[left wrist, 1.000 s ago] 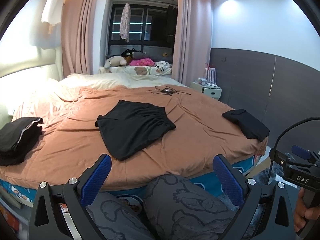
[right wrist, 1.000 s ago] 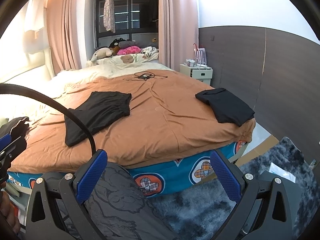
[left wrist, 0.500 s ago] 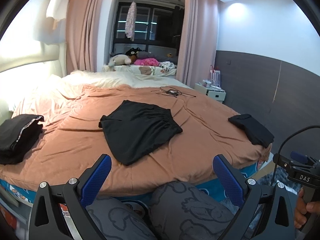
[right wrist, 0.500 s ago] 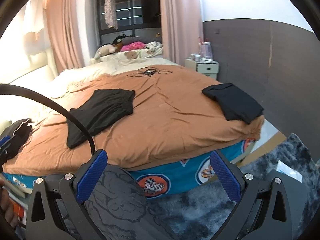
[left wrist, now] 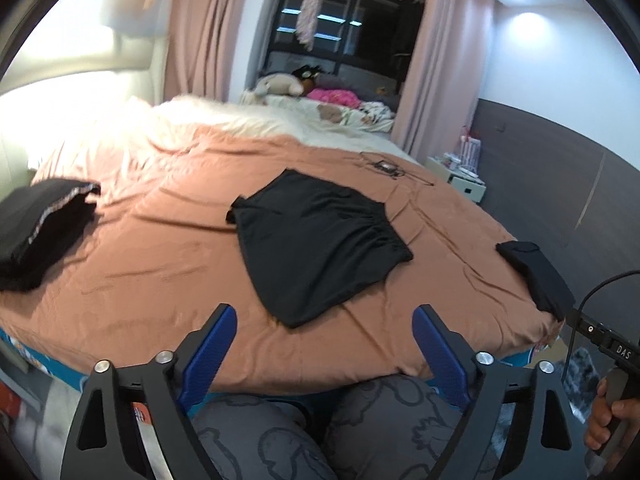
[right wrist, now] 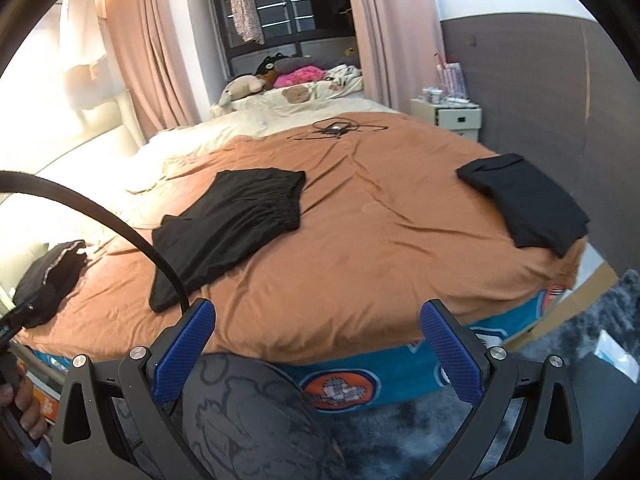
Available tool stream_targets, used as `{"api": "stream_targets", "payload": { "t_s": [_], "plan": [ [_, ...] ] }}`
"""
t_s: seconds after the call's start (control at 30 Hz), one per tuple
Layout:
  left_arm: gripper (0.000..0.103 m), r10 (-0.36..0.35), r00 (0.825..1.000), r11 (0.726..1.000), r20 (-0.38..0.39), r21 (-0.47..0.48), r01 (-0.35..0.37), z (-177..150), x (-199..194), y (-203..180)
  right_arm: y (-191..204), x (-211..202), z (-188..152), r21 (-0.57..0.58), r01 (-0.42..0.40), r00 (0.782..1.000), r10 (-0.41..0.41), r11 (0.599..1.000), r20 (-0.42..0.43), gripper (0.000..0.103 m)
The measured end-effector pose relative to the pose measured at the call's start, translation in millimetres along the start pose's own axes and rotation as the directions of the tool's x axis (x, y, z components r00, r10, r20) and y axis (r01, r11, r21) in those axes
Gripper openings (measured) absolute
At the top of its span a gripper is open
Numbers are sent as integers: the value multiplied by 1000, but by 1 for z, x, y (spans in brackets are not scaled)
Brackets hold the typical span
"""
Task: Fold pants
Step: 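Move both tools toward the black pants lying on the bed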
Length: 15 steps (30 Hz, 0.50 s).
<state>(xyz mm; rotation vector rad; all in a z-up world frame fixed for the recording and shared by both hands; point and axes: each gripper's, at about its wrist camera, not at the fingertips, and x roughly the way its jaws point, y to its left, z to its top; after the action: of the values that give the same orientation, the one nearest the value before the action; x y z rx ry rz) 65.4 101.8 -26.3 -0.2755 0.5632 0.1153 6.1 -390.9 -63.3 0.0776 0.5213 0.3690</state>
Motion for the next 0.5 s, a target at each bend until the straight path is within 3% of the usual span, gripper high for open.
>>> {"api": "stream_targets", "payload": {
  "t_s": [0.2, 0.5],
  "plan": [
    [76, 5, 997, 997, -77, -74, -11, 1, 32, 23, -16, 26, 7, 5, -40, 999, 40, 999, -28, 102],
    [67, -11, 985, 982, -170, -186, -21, 0, 74, 43, -31, 57, 26, 14, -115, 991, 115, 993, -71, 96]
  ]
}}
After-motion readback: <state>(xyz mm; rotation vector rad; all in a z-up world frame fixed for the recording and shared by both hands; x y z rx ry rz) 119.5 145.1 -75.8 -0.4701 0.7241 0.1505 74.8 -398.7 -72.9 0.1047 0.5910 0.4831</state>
